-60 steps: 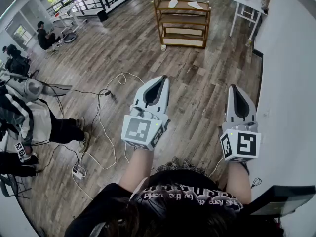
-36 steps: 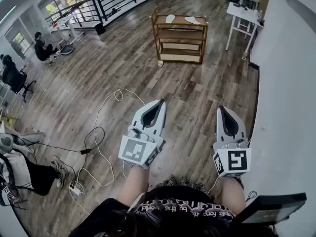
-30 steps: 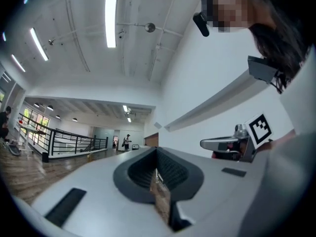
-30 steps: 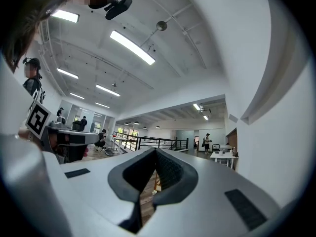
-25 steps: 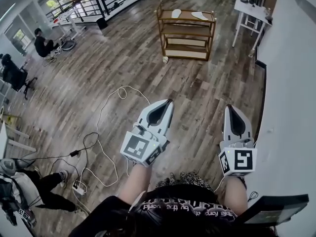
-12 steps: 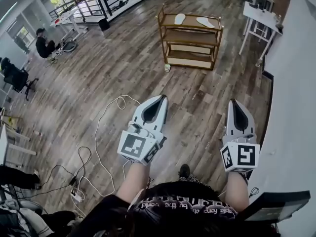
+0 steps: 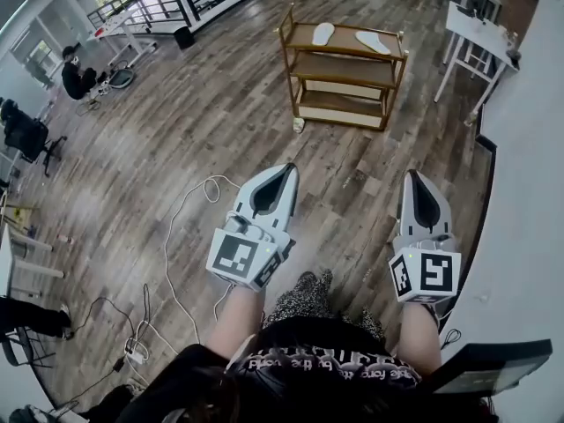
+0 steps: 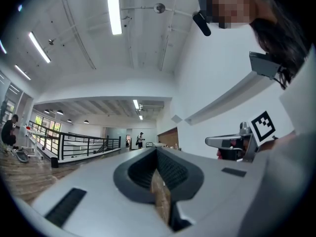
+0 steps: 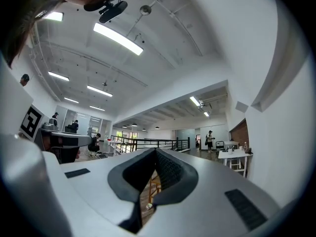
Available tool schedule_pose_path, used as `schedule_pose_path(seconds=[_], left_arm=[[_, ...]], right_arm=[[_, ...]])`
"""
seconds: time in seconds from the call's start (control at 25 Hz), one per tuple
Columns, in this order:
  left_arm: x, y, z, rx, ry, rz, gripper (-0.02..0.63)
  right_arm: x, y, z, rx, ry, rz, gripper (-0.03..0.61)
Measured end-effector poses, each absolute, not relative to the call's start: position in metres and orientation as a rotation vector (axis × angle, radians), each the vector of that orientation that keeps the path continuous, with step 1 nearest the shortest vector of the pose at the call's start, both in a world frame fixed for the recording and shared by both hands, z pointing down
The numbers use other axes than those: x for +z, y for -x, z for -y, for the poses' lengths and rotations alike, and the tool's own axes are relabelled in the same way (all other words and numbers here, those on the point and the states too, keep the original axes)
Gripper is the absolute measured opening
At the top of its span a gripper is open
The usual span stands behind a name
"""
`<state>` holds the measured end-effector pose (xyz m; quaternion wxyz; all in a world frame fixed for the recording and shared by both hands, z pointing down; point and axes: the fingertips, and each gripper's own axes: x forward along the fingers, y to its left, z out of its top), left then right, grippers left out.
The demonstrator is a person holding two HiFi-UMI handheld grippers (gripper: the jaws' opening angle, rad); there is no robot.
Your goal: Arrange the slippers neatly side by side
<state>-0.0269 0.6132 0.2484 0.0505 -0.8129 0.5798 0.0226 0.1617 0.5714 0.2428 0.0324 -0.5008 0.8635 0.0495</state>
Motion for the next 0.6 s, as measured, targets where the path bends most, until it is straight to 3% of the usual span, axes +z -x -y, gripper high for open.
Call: schedule_pose_path(seconds=[0.6], left_arm=[[0.240, 0.097, -0.407, 0.081, 2.529, -1.671, -0.008]], right_arm=[[0.234, -0.101, -0.390, 0.206, 1.646, -2.620, 0.003]])
